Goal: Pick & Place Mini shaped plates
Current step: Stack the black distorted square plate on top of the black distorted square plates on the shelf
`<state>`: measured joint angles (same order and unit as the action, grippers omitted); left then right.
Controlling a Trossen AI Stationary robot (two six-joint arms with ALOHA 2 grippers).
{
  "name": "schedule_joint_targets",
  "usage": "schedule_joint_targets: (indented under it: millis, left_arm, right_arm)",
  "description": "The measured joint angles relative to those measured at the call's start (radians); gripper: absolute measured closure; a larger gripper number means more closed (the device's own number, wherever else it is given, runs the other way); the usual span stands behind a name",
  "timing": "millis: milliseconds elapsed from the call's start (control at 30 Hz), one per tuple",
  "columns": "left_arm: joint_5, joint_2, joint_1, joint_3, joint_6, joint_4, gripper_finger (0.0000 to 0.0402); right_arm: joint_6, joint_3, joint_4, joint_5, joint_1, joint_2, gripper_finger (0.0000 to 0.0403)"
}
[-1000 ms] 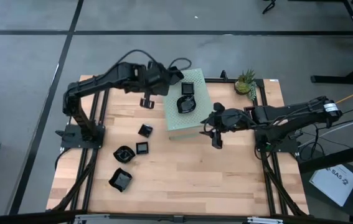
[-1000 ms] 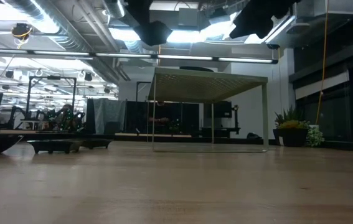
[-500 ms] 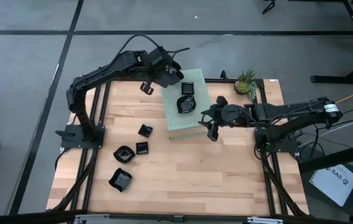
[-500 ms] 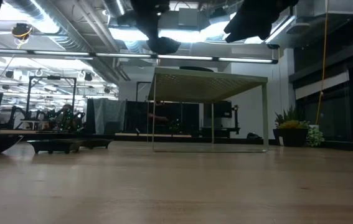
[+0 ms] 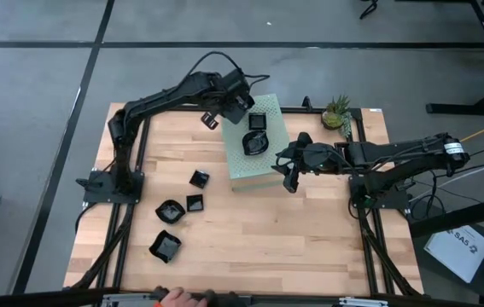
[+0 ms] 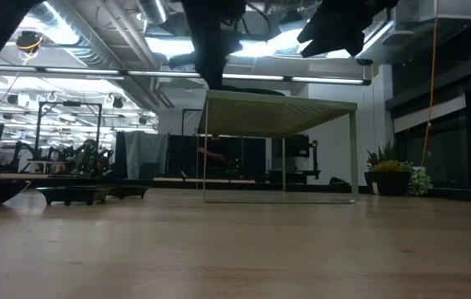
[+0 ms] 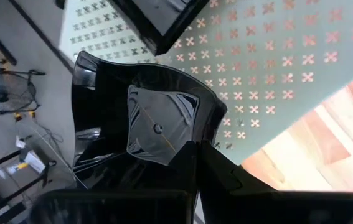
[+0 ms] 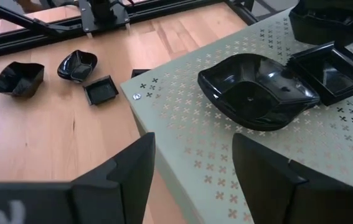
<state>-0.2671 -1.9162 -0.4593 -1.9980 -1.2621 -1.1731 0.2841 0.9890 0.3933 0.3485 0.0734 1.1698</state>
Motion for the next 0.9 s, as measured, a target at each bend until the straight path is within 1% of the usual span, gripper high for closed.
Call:
schedule_joint_targets:
  millis: [367,533,900]
  left_arm:
    - [0.001,-0.016,-0.031,0.000,0.007,0.045,0.0399]
    - [0.073,-0.016,-0.046,0.000,0.033,0.006,0.0399]
    - [0.084,-0.016,-0.061,0.000,0.072,0.007,0.0399]
  right_arm:
    - [0.001,0.000,0.000,0.000,0.000,0.000,0.0191]
    - [-0.003,0.000,0.000,0.000,0.000,0.000,0.0191]
    - [-0.008,0.000,0.000,0.000,0.000,0.000,0.0191]
